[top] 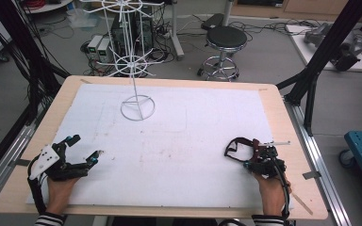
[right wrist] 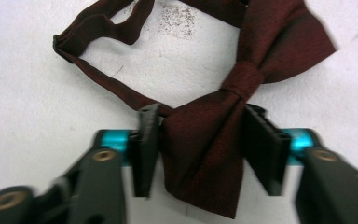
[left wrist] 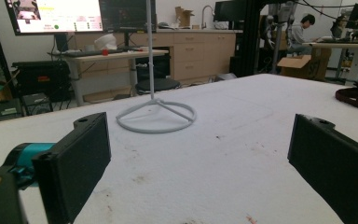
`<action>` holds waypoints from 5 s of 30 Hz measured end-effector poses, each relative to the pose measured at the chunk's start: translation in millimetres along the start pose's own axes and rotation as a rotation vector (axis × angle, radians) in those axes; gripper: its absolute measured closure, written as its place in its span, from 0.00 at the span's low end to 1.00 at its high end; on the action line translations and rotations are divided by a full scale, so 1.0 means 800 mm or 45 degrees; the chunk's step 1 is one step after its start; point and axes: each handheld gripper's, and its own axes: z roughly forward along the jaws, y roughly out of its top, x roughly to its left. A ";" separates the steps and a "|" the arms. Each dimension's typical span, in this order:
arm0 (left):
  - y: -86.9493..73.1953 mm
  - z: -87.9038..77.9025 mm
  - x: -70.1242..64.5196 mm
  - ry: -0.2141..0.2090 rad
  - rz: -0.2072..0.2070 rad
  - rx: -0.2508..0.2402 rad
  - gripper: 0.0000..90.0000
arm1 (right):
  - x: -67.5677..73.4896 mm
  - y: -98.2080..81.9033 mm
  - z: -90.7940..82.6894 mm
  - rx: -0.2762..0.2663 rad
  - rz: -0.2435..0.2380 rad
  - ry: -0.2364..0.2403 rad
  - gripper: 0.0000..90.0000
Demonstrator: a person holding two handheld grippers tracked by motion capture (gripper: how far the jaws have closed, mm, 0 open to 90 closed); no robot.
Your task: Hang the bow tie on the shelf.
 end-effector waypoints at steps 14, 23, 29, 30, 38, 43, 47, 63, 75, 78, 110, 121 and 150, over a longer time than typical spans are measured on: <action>0.000 0.000 0.000 0.000 0.012 0.003 0.07 | 0.004 0.000 -0.005 -0.046 -0.081 0.028 0.83; 0.000 0.000 0.000 0.003 0.001 0.001 0.07 | 0.006 0.002 -0.004 -0.186 -0.133 0.167 0.83; 0.000 0.000 0.000 0.003 0.000 0.001 0.07 | 0.007 0.006 -0.008 -0.268 -0.149 0.262 0.83; 0.000 0.000 0.000 0.000 -0.002 0.001 0.07 | 0.007 0.007 -0.008 -0.285 -0.159 0.271 0.83; 0.001 0.001 0.001 -0.008 -0.006 0.002 0.07 | 0.019 0.019 -0.010 -0.411 -0.267 0.354 0.82; 0.002 0.002 0.006 -0.041 -0.018 0.030 0.07 | 0.027 0.026 -0.007 -0.466 -0.326 0.473 0.82; 0.003 0.005 0.009 -0.056 -0.008 0.054 0.07 | 0.039 0.035 -0.005 -0.493 -0.416 0.528 0.82; 0.037 0.026 0.013 -0.210 -0.025 0.131 0.07 | 0.065 0.062 -0.004 -0.563 -0.596 0.692 0.82; 0.066 0.043 0.009 -0.344 0.016 0.161 0.07 | 0.092 0.080 -0.008 -0.628 -0.683 0.903 0.82; 0.072 0.049 0.007 -0.394 0.026 0.184 0.07 | 0.104 0.084 -0.007 -0.636 -0.750 0.971 0.82; 0.127 0.124 -0.040 -0.787 0.056 0.255 0.07 | 0.173 0.112 -0.009 -0.677 -1.002 1.234 0.82; 0.140 0.149 -0.062 -0.878 0.031 0.269 0.07 | 0.193 0.122 -0.008 -0.675 -1.084 1.257 0.82; 0.140 0.185 -0.083 -1.018 -0.039 0.360 0.17 | 0.223 0.123 -0.005 -0.683 -1.225 1.258 0.82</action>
